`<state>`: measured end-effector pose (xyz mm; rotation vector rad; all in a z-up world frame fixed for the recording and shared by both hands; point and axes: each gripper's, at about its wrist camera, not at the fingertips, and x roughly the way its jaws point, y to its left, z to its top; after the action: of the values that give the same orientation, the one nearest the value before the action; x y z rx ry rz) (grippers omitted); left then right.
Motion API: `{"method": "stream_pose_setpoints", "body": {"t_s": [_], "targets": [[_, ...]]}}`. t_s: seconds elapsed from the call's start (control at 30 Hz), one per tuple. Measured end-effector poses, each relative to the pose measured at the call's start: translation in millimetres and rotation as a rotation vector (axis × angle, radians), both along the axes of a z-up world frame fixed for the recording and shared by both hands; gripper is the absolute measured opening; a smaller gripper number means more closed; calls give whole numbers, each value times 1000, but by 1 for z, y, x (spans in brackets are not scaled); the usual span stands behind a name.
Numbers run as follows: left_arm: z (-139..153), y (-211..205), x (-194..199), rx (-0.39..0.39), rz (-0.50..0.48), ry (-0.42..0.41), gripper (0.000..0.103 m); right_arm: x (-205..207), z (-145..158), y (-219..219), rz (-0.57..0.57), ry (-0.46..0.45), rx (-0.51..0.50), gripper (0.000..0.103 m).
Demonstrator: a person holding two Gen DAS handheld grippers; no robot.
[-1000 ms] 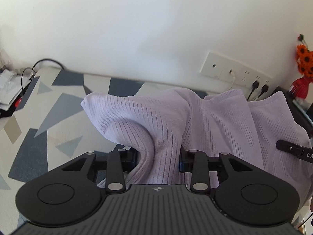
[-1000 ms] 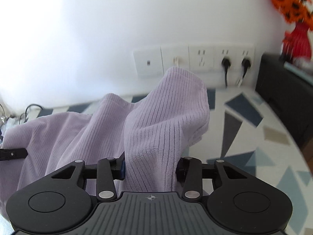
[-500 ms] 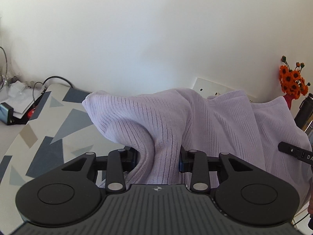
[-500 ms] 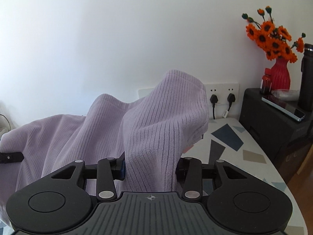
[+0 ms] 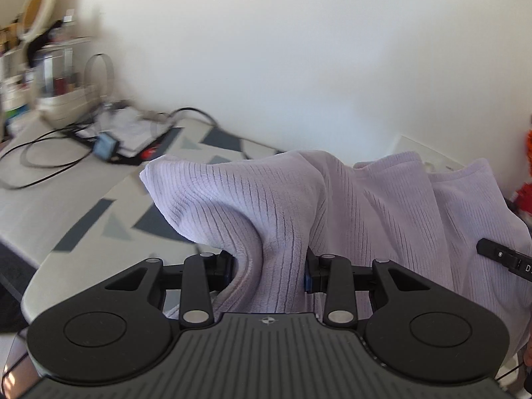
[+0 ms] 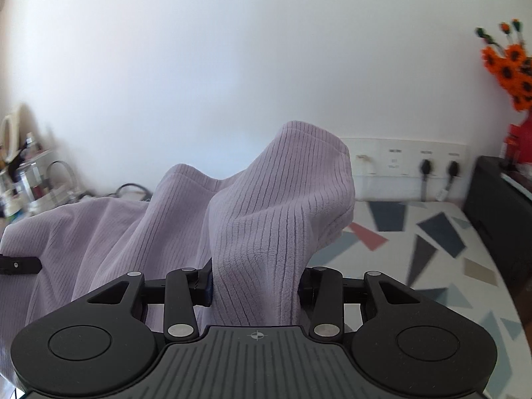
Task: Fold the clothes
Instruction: 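Lift the folded shirt with both tools and carry it to the tan chair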
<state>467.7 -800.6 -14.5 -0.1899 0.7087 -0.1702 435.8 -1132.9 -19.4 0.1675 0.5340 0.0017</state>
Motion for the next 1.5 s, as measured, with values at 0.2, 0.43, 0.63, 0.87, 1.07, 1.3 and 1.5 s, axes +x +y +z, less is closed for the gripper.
{"method": "stream_pose_setpoints", "body": {"t_s": [0.2,0.43,0.63,0.87,1.07,1.3,1.5], "targets": [[6,8,-55,27,207,19,36,18,2,14,230,-14,-18,37],[21,63,-129,33,430,25,36,14,10,72,461,-22,3,37],[27,146,-196,21,636,-15,36,-11,38,184,670,-52,8,37],[28,266,-277,51,839,-72,36,-48,73,344,902,-99,-13,37],[30,356,-341,119,1013,-76,36,-92,89,472,1090,-110,-12,37],[24,437,-416,126,1250,-49,36,-156,92,603,1315,-69,-21,37],[16,500,-468,111,1453,-5,36,-218,87,716,1519,-32,-49,37]]}}
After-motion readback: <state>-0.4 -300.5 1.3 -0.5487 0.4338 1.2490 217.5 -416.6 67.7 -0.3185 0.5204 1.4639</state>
